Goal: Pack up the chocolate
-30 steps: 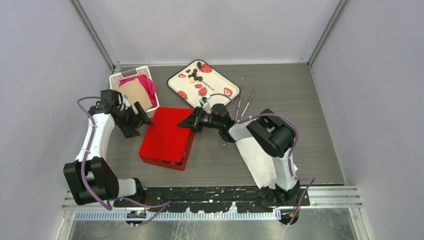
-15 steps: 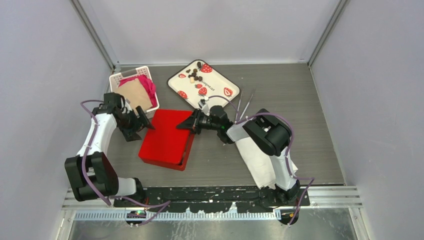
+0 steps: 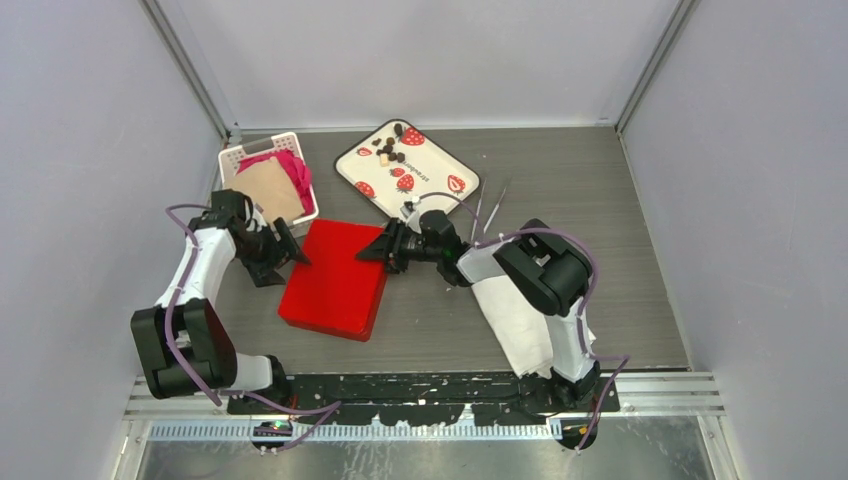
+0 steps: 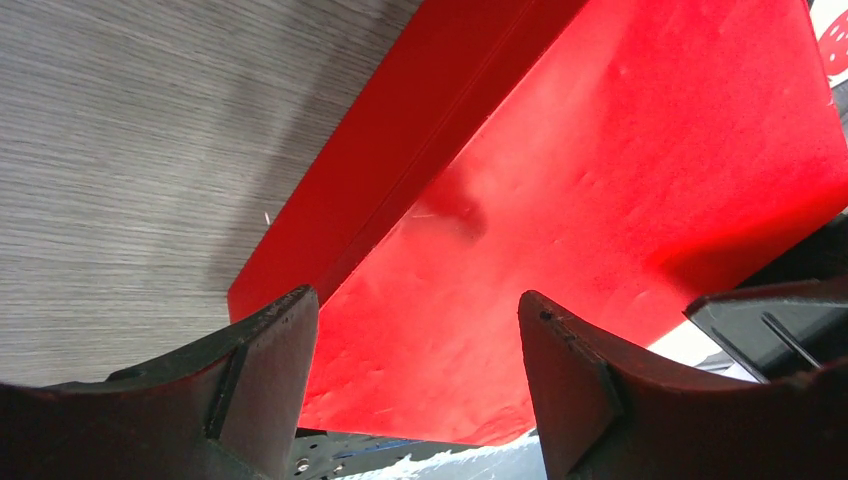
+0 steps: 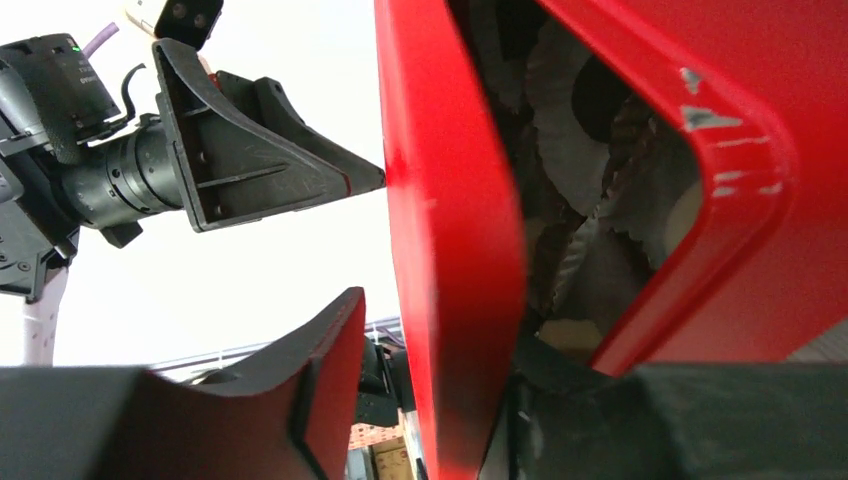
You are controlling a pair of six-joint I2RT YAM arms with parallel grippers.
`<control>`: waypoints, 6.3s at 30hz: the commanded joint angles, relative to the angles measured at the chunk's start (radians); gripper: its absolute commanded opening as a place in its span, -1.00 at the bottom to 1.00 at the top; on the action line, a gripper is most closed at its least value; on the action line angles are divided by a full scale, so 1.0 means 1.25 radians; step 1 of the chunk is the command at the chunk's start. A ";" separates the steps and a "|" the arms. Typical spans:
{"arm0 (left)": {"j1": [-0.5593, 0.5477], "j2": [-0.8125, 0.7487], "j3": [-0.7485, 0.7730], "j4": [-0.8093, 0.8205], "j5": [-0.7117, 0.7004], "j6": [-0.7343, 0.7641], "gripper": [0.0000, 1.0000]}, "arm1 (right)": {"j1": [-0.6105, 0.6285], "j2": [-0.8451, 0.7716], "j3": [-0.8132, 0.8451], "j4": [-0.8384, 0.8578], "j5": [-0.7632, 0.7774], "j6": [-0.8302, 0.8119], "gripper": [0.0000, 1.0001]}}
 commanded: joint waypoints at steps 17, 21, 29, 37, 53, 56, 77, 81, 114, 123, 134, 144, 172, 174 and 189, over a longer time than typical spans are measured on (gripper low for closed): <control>0.005 0.003 -0.019 0.027 0.038 0.014 0.44 | 0.000 -0.262 0.128 -0.711 0.082 -0.445 0.51; 0.006 0.001 -0.026 0.030 0.042 0.011 0.43 | -0.010 -0.293 0.154 -0.810 0.123 -0.501 0.54; 0.004 0.006 -0.048 0.054 0.113 0.002 0.34 | -0.025 -0.303 0.152 -0.825 0.212 -0.459 0.54; 0.000 -0.003 -0.067 0.050 0.161 -0.006 0.35 | -0.038 -0.328 0.141 -0.818 0.283 -0.434 0.51; -0.003 0.065 -0.023 0.060 0.071 -0.022 0.11 | 0.006 -0.198 0.367 -0.936 0.338 -0.594 -0.23; -0.003 0.075 -0.012 0.063 0.071 -0.021 0.11 | 0.006 -0.146 0.421 -0.937 0.314 -0.607 -0.26; -0.003 0.115 0.017 0.072 0.081 -0.018 0.21 | -0.008 -0.029 0.551 -0.990 0.407 -0.619 -0.34; -0.016 0.123 0.007 0.085 0.097 -0.027 0.17 | -0.005 -0.077 0.530 -0.971 0.410 -0.625 -0.32; -0.274 0.068 0.279 0.100 -0.258 -0.043 -0.52 | 0.103 -0.322 0.297 -0.932 0.435 -0.677 -0.34; -0.296 0.243 0.213 0.274 -0.383 -0.046 -0.75 | 0.103 -0.371 0.249 -0.957 0.491 -0.670 -0.35; -0.308 0.198 0.331 0.173 -0.384 -0.035 -0.90 | 0.103 -0.423 0.229 -0.965 0.533 -0.671 -0.37; -0.310 0.163 0.148 0.262 -0.422 -0.060 -0.89 | 0.104 -0.398 0.251 -0.963 0.506 -0.662 -0.39; -0.328 -0.213 0.063 -0.044 -0.310 -0.114 -0.88 | 0.291 -0.286 0.327 -1.147 0.384 -0.765 -0.71; -0.332 -0.237 0.001 -0.045 -0.266 -0.145 -0.87 | 0.298 -0.250 0.273 -1.114 0.368 -0.748 -0.73; -0.335 -0.233 0.193 -0.115 -0.259 -0.126 -0.84 | 0.267 -0.426 0.427 -1.163 0.808 -0.784 -0.20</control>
